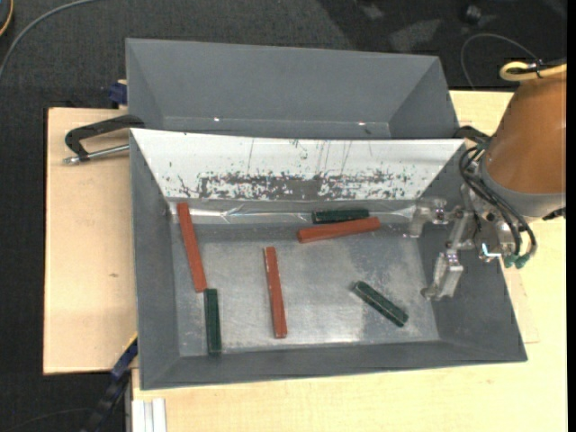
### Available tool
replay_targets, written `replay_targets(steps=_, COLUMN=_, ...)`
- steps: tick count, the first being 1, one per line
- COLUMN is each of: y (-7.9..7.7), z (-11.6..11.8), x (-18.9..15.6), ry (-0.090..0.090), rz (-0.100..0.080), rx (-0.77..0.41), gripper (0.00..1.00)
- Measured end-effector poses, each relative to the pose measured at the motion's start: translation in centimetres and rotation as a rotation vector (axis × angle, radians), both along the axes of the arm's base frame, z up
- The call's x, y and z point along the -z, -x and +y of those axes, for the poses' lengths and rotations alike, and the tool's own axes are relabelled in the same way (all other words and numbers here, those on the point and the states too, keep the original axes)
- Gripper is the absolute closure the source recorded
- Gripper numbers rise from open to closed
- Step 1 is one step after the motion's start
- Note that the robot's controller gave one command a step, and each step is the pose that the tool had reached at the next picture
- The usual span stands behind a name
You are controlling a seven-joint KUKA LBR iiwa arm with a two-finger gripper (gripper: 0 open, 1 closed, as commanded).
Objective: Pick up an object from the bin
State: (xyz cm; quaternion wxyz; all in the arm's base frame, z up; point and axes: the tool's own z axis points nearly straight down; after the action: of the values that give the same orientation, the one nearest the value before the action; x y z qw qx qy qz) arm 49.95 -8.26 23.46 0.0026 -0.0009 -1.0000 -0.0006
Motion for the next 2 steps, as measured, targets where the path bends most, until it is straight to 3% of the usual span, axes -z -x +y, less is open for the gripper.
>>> replay_targets(steps=1, y=-0.8, z=1.4, x=14.3, ry=-0.002, rz=0.0, rx=-0.178, gripper=0.0)
replay_targets(steps=2, y=0.4, z=0.0, x=16.5, ry=0.0, rz=-0.004, rx=-0.331, gripper=0.0)
